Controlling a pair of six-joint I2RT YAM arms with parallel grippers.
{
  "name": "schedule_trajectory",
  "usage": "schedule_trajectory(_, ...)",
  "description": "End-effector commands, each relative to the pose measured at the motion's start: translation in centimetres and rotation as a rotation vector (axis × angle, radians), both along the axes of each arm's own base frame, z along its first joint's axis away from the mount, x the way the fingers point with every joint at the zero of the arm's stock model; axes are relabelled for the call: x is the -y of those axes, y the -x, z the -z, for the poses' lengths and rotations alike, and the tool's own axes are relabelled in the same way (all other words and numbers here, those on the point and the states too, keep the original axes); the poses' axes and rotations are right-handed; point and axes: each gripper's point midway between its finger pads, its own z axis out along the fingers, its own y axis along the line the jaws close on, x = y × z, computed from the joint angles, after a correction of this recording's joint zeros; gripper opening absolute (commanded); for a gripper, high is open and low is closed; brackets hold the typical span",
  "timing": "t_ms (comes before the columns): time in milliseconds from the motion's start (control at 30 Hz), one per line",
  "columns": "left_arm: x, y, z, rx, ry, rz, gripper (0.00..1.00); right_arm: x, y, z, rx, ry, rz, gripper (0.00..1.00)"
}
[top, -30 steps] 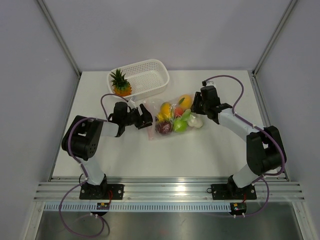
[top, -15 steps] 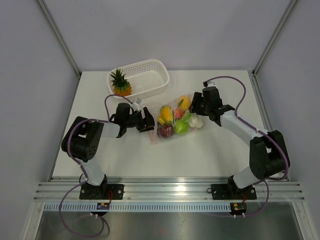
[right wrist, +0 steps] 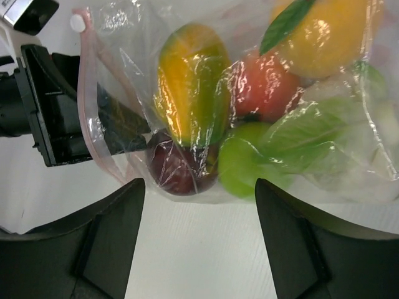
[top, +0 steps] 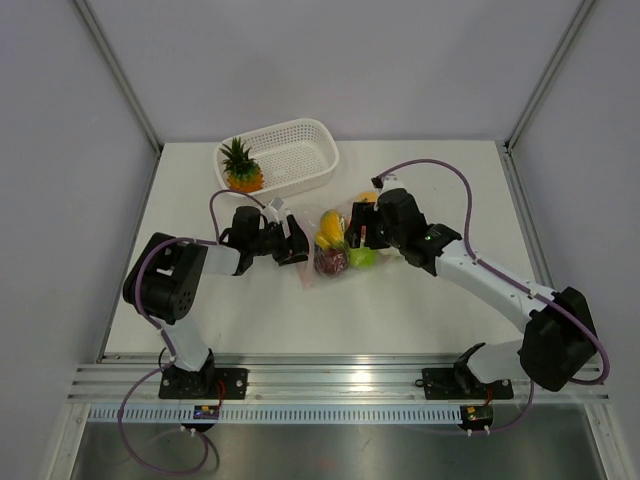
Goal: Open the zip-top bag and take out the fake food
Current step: Pick up the fake fruit from the zipper food storage bag.
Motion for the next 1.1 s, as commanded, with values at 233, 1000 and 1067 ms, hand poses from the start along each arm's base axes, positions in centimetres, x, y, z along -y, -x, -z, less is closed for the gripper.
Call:
schedule_trajectory(233, 0.7, -0.3, -2.9, 0.097, 0.055, 0.036, 0.8, -3.2, 2.0, 2.4, -0.064, 0.046, -0.079, 0.59)
schedule_trajectory(1000, 1.6, 0.4, -2.7, 0.077, 0.05, 0.056, 0.83, -6.4, 0.5, 9.9, -0.194, 0.002, -0.051, 0.42)
schedule_trajectory(1067, 1.6, 0.5, -2.3, 0.07, 0.035, 0.057, 0.83, -6.7, 0.3, 9.7, -0.183, -0.016, -0.053, 0.41)
